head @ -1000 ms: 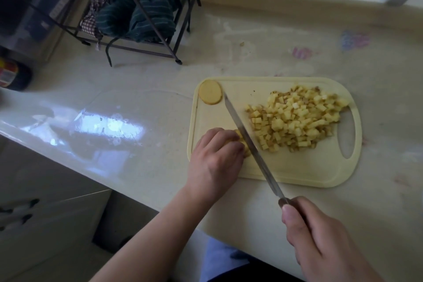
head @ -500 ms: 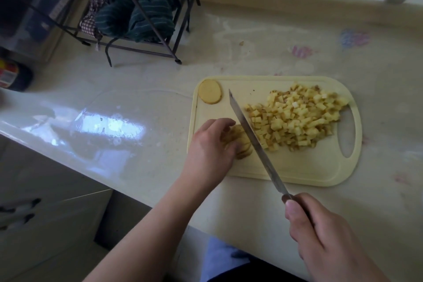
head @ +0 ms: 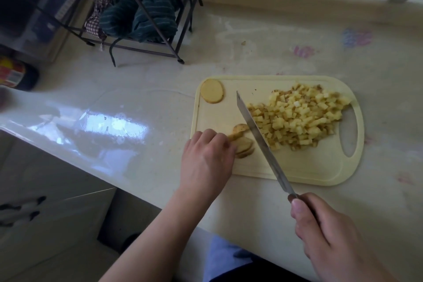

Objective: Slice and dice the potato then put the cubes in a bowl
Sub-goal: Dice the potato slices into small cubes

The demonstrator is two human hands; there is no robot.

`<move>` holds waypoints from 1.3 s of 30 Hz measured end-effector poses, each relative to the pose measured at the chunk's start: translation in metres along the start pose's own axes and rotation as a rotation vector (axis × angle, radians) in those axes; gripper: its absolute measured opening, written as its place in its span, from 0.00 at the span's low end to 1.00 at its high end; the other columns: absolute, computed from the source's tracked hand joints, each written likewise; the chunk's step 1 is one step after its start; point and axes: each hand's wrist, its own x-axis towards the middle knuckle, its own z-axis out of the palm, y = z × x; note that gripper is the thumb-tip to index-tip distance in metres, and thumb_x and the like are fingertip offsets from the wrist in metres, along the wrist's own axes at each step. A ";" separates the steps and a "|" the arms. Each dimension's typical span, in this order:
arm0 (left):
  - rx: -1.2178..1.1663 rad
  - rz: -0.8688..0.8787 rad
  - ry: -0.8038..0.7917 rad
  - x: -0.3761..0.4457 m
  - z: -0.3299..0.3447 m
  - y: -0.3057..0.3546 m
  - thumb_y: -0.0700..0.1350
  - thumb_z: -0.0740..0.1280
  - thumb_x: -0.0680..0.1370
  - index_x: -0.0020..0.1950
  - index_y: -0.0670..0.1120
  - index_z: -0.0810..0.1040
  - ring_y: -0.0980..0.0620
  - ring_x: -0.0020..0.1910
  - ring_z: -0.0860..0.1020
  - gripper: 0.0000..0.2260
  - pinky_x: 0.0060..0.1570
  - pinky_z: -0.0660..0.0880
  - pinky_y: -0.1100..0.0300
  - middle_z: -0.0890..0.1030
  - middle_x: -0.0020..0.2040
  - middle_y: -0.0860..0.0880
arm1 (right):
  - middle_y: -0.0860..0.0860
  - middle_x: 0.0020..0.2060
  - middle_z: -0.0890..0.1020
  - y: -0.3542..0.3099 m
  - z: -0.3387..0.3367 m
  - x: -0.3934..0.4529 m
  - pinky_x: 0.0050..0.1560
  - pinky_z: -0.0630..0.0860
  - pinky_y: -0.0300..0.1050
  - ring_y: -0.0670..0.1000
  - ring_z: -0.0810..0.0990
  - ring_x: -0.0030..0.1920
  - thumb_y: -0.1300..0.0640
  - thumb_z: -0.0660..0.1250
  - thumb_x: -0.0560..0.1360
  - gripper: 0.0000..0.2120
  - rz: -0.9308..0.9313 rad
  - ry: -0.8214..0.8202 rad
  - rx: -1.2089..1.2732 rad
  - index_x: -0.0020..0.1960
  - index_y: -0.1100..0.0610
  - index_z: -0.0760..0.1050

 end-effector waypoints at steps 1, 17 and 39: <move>0.011 -0.022 -0.008 -0.001 -0.001 0.001 0.48 0.72 0.75 0.40 0.44 0.81 0.45 0.37 0.77 0.09 0.37 0.77 0.49 0.78 0.38 0.48 | 0.58 0.29 0.76 0.000 0.000 0.000 0.28 0.68 0.46 0.47 0.69 0.22 0.20 0.43 0.62 0.34 0.002 0.000 0.000 0.44 0.47 0.69; -0.174 -0.652 -0.283 0.010 -0.013 0.028 0.52 0.72 0.77 0.47 0.52 0.85 0.51 0.45 0.81 0.05 0.42 0.77 0.57 0.82 0.39 0.55 | 0.56 0.27 0.75 0.005 0.002 -0.003 0.28 0.69 0.46 0.48 0.70 0.21 0.19 0.45 0.61 0.35 -0.013 0.026 0.081 0.44 0.47 0.70; 0.050 -0.188 -0.230 0.002 -0.020 0.021 0.48 0.72 0.77 0.45 0.42 0.84 0.45 0.41 0.79 0.10 0.37 0.77 0.53 0.79 0.38 0.47 | 0.48 0.22 0.73 0.002 -0.006 -0.010 0.29 0.68 0.47 0.45 0.68 0.22 0.35 0.52 0.71 0.23 -0.064 0.017 0.149 0.38 0.54 0.71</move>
